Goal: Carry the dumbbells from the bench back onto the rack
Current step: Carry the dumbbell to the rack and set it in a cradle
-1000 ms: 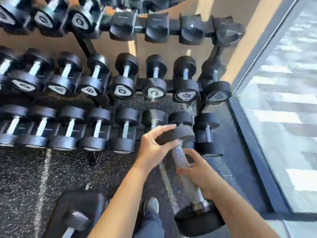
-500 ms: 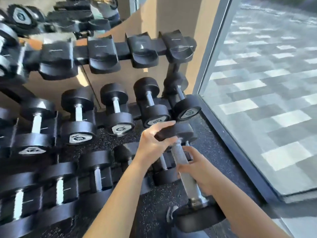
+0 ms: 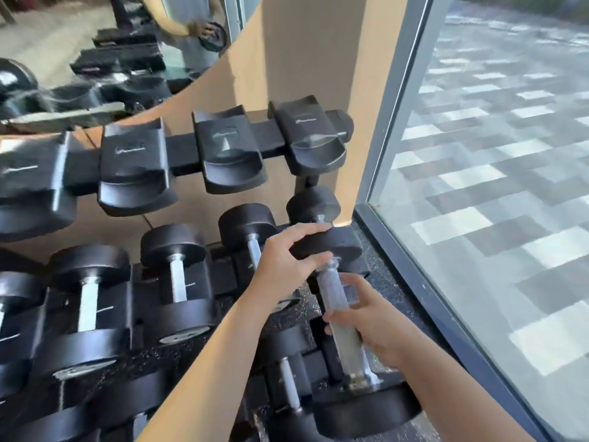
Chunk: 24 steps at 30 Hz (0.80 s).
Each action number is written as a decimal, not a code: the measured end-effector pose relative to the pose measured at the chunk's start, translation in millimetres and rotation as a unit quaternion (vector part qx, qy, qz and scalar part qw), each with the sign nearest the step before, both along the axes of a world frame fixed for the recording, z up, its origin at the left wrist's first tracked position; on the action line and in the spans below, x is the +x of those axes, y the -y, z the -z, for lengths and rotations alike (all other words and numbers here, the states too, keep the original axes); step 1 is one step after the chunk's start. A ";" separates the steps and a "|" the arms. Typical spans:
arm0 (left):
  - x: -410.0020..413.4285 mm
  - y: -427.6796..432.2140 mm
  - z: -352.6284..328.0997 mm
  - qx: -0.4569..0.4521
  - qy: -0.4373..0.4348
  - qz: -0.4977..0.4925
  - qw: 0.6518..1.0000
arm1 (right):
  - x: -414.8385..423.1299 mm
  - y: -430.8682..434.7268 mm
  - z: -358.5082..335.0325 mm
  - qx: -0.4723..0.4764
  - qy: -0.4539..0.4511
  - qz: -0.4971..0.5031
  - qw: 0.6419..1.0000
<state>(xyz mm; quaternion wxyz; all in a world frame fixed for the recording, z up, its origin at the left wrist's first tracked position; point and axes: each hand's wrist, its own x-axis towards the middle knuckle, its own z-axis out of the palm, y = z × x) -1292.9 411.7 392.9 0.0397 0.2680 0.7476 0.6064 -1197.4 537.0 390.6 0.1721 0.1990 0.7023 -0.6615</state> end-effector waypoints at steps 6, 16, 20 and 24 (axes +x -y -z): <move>-73.3 -33.2 -22.4 0.005 -0.025 -0.004 1.000 | -77.5 -38.1 -9.7 -0.016 -0.031 -0.006 0.999; -214.5 -65.1 -49.8 0.014 -0.061 -0.002 0.998 | -213.9 -78.4 -32.1 -0.050 -0.093 -0.017 0.994; -271.7 -76.9 -54.0 0.023 -0.051 0.015 0.998 | -268.1 -92.1 -34.6 -0.050 -0.114 -0.013 0.992; -323.4 -92.4 -59.7 0.027 -0.083 0.022 0.996 | -318.4 -105.4 -35.8 -0.039 -0.138 0.001 0.990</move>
